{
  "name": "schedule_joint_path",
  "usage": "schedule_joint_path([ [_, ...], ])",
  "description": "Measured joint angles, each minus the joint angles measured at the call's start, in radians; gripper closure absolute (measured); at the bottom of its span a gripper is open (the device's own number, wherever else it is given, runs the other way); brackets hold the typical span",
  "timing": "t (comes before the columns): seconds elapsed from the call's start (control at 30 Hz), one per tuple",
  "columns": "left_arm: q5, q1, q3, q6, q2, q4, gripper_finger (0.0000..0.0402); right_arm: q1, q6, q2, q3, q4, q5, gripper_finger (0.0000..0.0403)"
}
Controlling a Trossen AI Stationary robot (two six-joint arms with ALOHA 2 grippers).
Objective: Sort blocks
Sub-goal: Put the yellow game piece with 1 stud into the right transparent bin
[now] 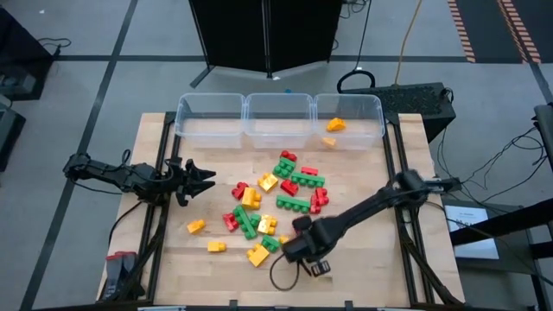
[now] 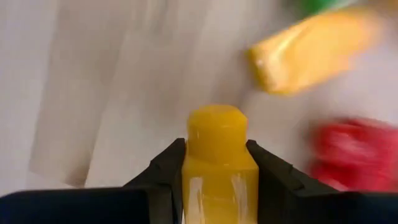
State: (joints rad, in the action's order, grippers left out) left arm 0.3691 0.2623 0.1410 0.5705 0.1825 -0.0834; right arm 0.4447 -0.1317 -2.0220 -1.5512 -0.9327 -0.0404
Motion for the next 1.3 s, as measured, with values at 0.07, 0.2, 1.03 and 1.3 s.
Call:
schedule_joint_path([
  [0.07,0.001,0.0,0.0,0.0,0.0,0.001,0.0194,-0.027,-0.011,0.061,-0.001,-0.045,0.05,0.0289],
  [0.2,0.003,0.0,0.0,0.0,0.0,0.026,0.0194,-0.107,-0.029,0.205,0.0,-0.089,0.178,0.0289],
  [1.03,0.099,0.0,0.0,0.0,0.0,0.016,0.0194,-1.182,0.223,0.58,0.08,-0.025,0.299,0.0289],
  [1.3,0.151,0.0,0.0,0.0,0.0,0.018,0.0194,-1.345,0.223,0.445,0.172,0.014,0.108,0.0289],
])
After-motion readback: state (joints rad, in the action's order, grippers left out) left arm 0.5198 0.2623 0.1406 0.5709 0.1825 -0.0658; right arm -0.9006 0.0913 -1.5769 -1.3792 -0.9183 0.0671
